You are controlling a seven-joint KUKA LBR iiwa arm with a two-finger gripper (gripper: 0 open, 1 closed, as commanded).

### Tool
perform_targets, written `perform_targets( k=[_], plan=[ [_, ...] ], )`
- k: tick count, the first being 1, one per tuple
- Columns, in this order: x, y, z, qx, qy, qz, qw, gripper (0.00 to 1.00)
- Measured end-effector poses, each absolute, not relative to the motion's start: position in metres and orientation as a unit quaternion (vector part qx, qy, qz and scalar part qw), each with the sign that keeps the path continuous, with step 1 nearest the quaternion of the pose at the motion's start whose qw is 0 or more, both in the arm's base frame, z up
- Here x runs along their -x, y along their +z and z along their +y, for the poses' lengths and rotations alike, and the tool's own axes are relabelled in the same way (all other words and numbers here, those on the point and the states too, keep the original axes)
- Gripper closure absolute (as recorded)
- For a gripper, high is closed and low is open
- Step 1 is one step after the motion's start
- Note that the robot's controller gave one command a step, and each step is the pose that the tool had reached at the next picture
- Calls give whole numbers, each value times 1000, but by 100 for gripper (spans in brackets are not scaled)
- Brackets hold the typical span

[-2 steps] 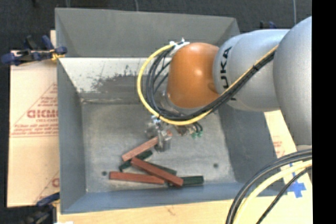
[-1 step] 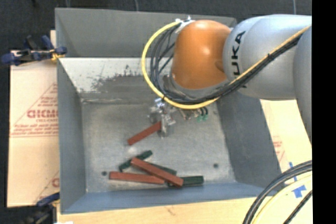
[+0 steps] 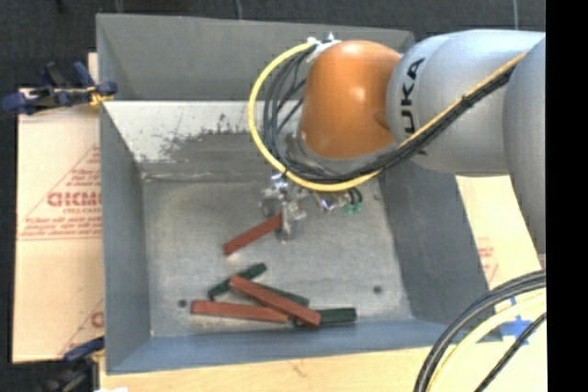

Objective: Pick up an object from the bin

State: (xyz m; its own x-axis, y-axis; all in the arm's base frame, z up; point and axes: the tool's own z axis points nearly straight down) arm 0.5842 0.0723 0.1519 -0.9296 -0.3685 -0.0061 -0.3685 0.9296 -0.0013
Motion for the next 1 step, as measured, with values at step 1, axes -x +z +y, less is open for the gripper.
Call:
perform_targets(
  k=[1],
  plan=[
    [-576, 251, 92, 178, 0, 984, 2, 100]
  ],
)
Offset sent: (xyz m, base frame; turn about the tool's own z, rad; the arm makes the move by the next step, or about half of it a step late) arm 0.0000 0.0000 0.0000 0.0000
